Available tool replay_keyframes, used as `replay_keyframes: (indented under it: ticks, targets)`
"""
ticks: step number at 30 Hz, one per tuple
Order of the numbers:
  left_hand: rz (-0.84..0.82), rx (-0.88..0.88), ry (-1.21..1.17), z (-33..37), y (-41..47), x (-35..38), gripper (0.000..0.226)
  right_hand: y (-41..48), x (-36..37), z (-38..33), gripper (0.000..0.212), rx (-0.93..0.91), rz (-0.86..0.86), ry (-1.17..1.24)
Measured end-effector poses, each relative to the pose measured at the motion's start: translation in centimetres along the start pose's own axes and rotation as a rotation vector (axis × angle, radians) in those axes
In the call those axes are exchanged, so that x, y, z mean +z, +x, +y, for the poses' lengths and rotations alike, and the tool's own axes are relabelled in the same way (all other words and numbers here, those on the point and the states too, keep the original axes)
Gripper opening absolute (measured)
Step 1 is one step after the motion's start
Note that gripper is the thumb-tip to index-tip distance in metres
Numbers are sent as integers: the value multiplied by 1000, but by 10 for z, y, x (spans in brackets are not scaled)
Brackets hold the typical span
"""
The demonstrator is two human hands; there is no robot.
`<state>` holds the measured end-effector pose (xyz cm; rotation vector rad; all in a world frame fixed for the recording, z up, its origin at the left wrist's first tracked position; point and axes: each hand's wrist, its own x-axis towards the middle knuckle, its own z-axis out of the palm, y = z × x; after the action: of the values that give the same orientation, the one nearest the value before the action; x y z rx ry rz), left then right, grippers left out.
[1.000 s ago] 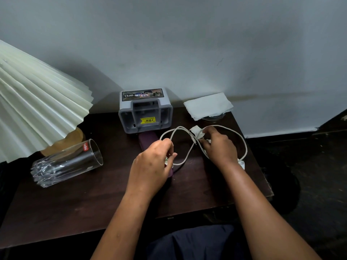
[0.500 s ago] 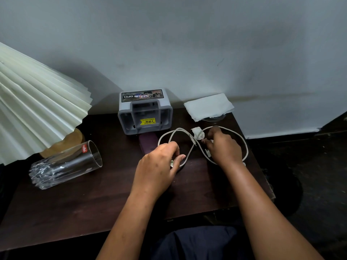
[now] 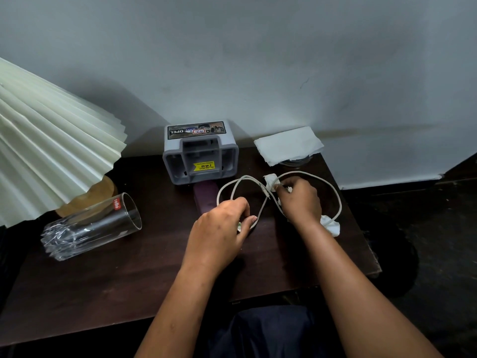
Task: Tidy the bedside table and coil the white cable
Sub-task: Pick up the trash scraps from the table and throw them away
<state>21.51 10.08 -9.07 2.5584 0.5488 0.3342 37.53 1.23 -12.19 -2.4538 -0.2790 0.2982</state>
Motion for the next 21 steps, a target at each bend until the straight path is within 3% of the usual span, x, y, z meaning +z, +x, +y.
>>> replay_keyframes:
  ticks: [7, 13, 21]
  targets:
    - [-14, -4, 1, 1, 1, -1, 16, 2, -1, 0, 21, 38, -1, 44]
    - [-27, -17, 27, 4, 1, -2, 16, -3, 1, -4, 44, -36, -40, -37]
    - [-147, -31, 228, 5, 1, 2, 24, -3, 4, -13, 24, -8, -45, 15]
